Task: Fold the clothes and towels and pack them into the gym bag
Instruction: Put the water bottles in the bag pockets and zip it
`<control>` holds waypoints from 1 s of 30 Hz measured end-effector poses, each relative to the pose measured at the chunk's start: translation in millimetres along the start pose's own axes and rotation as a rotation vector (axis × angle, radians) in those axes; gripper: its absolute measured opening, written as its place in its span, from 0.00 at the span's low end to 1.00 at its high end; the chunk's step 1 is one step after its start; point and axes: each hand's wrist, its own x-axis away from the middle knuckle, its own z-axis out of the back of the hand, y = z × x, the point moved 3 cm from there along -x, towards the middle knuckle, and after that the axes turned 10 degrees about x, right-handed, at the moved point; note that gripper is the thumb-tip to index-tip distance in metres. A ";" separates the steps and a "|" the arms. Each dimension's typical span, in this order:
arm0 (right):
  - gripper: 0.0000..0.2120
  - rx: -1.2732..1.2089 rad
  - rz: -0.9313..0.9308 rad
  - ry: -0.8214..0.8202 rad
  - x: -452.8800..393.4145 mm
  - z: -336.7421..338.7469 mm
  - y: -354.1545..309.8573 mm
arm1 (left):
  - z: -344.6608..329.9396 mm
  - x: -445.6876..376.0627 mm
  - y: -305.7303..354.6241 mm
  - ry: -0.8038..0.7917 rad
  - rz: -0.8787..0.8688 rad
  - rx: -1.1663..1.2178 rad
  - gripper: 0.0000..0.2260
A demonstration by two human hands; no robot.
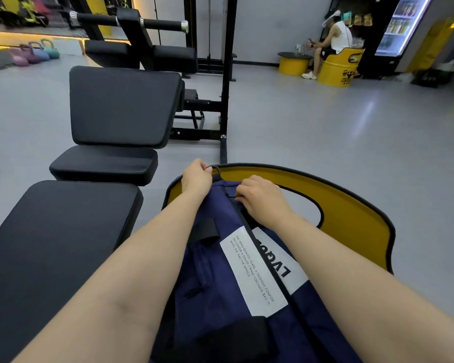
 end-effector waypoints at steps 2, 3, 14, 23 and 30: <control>0.09 -0.009 0.017 0.003 4.5 4.7 -0.3 | -0.1 2.6 1.0 0.005 0.012 0.016 0.08; 0.09 -0.013 0.020 0.004 7.1 6.5 0.2 | -0.1 4.4 1.1 0.005 0.010 0.024 0.08; 0.08 -0.058 -0.003 0.083 22.0 31.7 -8.2 | 17.6 77.6 27.3 -0.307 -0.056 -0.511 0.26; 0.13 -0.021 0.058 0.090 37.5 49.9 -16.0 | -3.6 77.6 26.8 -0.524 0.199 -0.621 0.23; 0.15 0.027 0.078 0.082 42.2 36.0 -17.6 | -6.1 91.0 31.5 -0.749 0.361 -0.586 0.17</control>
